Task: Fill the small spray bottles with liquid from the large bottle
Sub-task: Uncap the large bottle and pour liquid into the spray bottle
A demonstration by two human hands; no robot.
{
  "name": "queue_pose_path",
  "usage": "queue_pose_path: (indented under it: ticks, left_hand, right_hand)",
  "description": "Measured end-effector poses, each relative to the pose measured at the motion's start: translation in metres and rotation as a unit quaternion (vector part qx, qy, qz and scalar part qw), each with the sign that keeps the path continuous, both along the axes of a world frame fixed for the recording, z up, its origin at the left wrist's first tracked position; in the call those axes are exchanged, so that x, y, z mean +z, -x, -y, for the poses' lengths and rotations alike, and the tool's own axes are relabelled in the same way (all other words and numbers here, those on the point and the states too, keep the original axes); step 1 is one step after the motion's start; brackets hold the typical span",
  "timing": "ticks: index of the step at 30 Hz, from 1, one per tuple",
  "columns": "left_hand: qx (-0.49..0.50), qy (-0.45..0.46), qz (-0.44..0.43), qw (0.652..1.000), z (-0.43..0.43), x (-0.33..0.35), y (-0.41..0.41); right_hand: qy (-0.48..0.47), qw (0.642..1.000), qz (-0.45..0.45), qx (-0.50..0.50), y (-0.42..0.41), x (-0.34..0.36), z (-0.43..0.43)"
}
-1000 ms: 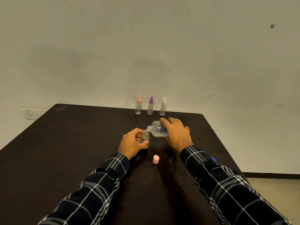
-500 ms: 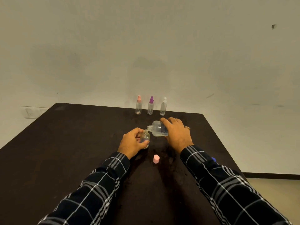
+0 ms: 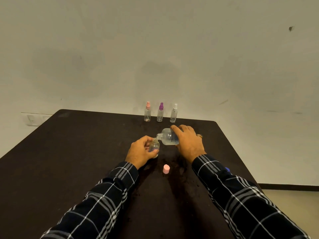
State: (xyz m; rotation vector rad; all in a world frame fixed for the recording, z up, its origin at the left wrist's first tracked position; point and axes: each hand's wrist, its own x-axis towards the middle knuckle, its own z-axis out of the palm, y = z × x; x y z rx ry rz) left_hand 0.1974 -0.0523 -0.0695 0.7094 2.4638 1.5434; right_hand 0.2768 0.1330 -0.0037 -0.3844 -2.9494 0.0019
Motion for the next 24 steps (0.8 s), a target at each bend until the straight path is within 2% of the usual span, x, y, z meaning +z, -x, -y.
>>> queue_pose_path:
  ticks: [24]
  left_hand:
    - [-0.006,-0.008,0.005,1.0,0.0004,0.0002,-0.0012]
  right_hand:
    - [0.0,1.0,0.004,-0.003,-0.0004,-0.0006,-0.0005]
